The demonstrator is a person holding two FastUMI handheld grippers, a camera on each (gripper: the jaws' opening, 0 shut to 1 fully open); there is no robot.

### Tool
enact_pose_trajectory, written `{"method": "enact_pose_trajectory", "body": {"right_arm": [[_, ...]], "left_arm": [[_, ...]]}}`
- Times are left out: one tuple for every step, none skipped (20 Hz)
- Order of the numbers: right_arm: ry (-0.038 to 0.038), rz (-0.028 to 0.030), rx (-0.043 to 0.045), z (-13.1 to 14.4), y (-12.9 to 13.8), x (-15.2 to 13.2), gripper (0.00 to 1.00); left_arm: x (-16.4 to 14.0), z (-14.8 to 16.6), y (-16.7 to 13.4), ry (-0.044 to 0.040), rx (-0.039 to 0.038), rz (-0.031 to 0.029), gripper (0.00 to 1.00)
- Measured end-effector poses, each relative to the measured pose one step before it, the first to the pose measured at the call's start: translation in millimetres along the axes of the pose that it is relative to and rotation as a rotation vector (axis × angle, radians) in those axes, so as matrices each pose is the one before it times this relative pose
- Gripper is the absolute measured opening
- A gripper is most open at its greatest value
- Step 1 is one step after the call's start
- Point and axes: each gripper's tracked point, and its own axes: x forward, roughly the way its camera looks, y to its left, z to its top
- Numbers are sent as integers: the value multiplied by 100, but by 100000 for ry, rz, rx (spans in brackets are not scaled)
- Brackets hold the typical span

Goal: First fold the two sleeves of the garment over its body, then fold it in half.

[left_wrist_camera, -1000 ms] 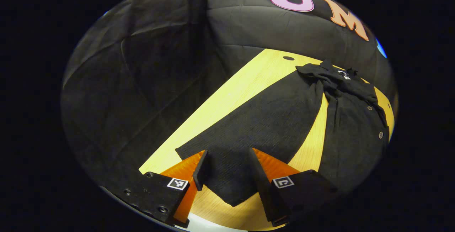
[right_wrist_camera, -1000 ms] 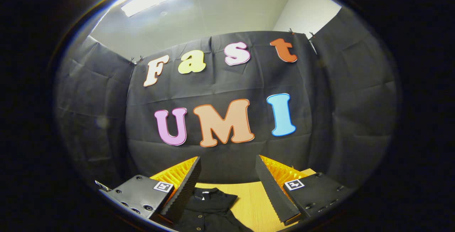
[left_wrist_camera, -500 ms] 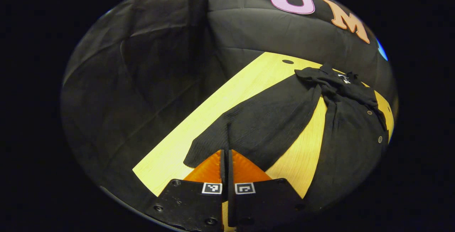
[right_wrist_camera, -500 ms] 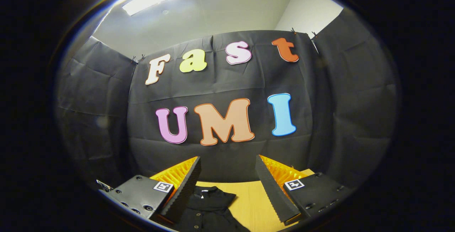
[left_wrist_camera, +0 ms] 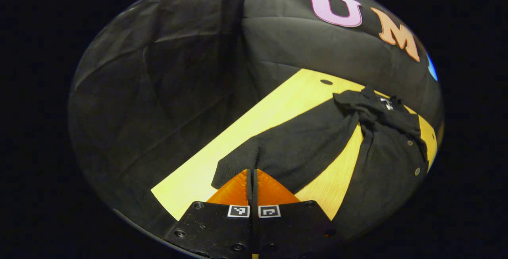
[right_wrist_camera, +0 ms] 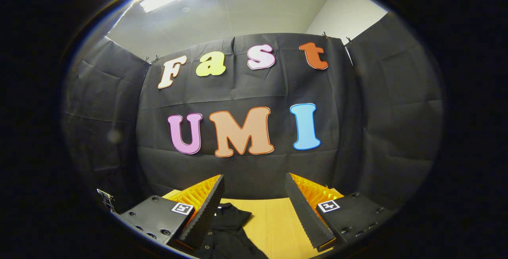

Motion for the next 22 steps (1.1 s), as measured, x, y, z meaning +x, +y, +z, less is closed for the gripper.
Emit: {"method": "enact_pose_trajectory", "body": {"right_arm": [[378,-662,13,-305,-582,-355,97],[463,-390,342,-140,-442,-6,97],[529,-161,483,-233,-359,64,97],[508,-285,489,-245,-406,73,94],[618,-452,356,-255,-612,56,97],[548,-578,410,-387,-759,82,100],[645,-555,456,-371,-731,-39,97],[733,-597,503,-386,-857,-76,94],[747,-884,483,-266,-927,-55,97],[699,-967,456,-344,-1143,-105,94],[858,-1449,437,-425,-1250,-274,97],[938,-1563,609,-368,-1350,-154,98],[723,-1299,746,-220,-1190,-210,98],[619,-1351,661,-262,-1186,-234,94],[760,-1650,377,-198,-1242,-211,97],[739,-2014,87,-421,-1349,-167,98],[624,-2313,39,-265,-1310,-253,97],[513,-2084,404,-207,-1317,-145,97],[429,-1754,1033,-179,-1151,-283,97],[399,-1749,1333,-189,-1022,-174,97],[526,-1784,1417,-253,-1074,-129,97],[878,-1766,1287,-395,-1042,-163,97]], "left_arm": [[-140,718,124,-1644,-822,288,0],[-144,1218,-98,-1639,-722,-187,0],[-97,1323,-403,-1706,-322,-425,0],[148,1429,-615,-2208,201,-752,0],[495,1659,-754,-2098,642,-673,0],[540,1481,-1025,-1579,922,-1514,0],[582,1798,-1156,-2104,1338,-1798,0],[785,2028,-1299,-2552,1807,-1486,0],[914,2360,-1365,-3597,1361,-1737,0],[1070,2590,-1587,-4343,663,-2609,0],[1065,2357,-1840,-3186,950,-2920,0],[1044,1986,-2227,-2829,1034,-3201,0],[1348,2020,-2213,-2994,1236,-3328,0],[1254,1906,-2343,-2810,1683,-3264,0],[1342,1789,-2634,-2840,2143,-3262,0],[1296,1962,-2771,-2802,2600,-3509,0],[1271,1412,-2962,-2370,2795,-4170,0],[1348,1101,-3344,-1653,2865,-4486,0],[1347,591,-3254,-693,2689,-4847,0],[939,-7,-3444,-301,2611,-5241,0],[1010,-153,-3475,180,2517,-5125,0],[1199,-154,-3677,707,2285,-5132,0]]}}
